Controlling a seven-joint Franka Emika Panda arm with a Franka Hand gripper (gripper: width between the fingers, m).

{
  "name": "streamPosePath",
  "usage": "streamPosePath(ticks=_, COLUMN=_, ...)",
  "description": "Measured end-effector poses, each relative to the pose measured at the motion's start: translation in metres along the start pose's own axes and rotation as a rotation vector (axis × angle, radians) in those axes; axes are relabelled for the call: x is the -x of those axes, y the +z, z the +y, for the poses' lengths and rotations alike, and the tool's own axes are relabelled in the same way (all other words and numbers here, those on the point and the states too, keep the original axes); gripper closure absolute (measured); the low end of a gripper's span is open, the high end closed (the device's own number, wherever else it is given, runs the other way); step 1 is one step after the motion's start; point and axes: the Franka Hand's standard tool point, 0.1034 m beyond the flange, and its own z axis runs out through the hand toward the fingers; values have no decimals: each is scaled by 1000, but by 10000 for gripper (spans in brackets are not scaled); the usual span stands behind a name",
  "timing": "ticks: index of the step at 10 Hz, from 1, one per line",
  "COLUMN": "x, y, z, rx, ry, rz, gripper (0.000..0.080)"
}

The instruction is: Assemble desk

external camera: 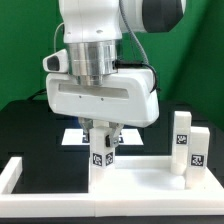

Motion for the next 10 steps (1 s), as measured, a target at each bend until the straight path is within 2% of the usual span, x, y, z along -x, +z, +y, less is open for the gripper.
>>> streamPosePath(ticks=4, x=2, y=0, z=-1, rx=0, ry=567, rz=-8, gripper=511)
streamPosePath(ticks=7, x=0, y=1, z=-5, rx=-41, ry=923, rz=-22, gripper=510)
streamPosePath(ticks=10, x=0, y=1, z=-6, rx=-51, ry=1133, rz=-10, gripper=506)
